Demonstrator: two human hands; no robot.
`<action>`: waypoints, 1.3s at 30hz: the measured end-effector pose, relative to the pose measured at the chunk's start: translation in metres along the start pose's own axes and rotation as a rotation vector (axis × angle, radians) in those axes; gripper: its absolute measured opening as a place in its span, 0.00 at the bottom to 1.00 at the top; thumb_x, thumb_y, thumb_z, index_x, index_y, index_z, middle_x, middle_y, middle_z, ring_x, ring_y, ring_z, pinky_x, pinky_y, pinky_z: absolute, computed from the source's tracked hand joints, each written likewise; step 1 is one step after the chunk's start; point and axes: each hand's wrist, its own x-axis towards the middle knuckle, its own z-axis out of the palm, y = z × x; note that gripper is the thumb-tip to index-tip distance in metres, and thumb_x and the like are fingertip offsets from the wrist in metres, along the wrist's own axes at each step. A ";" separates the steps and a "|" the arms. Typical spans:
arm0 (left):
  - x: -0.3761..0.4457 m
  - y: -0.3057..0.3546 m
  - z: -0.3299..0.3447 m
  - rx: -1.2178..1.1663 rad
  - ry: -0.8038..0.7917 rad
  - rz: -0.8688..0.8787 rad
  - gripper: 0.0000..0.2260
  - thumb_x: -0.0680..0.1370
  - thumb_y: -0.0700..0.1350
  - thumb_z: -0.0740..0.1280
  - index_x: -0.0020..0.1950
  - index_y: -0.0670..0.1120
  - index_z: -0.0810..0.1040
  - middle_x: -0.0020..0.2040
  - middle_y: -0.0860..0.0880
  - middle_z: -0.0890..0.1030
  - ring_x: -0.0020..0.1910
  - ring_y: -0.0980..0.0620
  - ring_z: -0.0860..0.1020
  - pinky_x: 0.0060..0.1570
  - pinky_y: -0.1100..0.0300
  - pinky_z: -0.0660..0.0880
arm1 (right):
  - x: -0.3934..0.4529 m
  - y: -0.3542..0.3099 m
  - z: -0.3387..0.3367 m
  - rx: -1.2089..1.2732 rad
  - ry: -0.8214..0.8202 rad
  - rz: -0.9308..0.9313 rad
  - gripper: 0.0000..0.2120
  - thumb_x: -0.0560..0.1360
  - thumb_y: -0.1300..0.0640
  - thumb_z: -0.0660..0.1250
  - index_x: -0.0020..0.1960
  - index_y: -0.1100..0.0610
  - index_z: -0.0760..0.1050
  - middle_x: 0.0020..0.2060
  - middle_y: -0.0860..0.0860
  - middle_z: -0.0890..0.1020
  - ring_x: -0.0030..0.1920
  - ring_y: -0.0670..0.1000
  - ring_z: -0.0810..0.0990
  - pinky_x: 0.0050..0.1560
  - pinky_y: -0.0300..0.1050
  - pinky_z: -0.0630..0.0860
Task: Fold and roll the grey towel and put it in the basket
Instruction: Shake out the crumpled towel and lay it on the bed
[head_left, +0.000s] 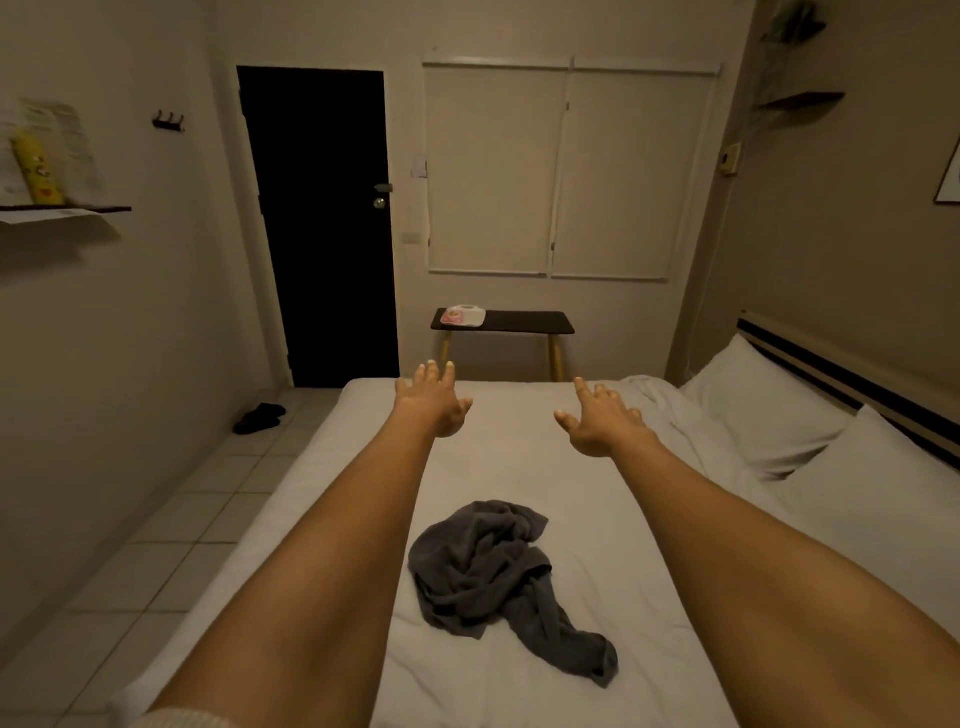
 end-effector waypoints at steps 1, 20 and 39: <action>0.008 0.002 0.004 -0.007 -0.012 0.006 0.29 0.82 0.56 0.49 0.77 0.45 0.41 0.78 0.43 0.44 0.77 0.44 0.44 0.74 0.44 0.47 | 0.009 0.003 0.005 -0.001 -0.008 0.008 0.33 0.80 0.41 0.51 0.78 0.51 0.42 0.77 0.56 0.48 0.76 0.59 0.47 0.72 0.61 0.50; 0.193 0.062 0.117 0.010 -0.225 -0.048 0.29 0.82 0.55 0.49 0.77 0.45 0.42 0.78 0.43 0.43 0.77 0.43 0.44 0.74 0.42 0.45 | 0.228 0.074 0.123 0.023 -0.204 -0.043 0.32 0.80 0.42 0.51 0.78 0.53 0.42 0.77 0.57 0.46 0.76 0.58 0.45 0.73 0.60 0.49; 0.250 0.022 0.309 -0.065 -0.607 -0.078 0.31 0.81 0.57 0.52 0.78 0.43 0.46 0.78 0.42 0.44 0.77 0.43 0.45 0.74 0.43 0.47 | 0.286 0.086 0.304 -0.017 -0.540 -0.041 0.29 0.82 0.50 0.52 0.78 0.54 0.43 0.77 0.57 0.47 0.76 0.58 0.46 0.73 0.59 0.50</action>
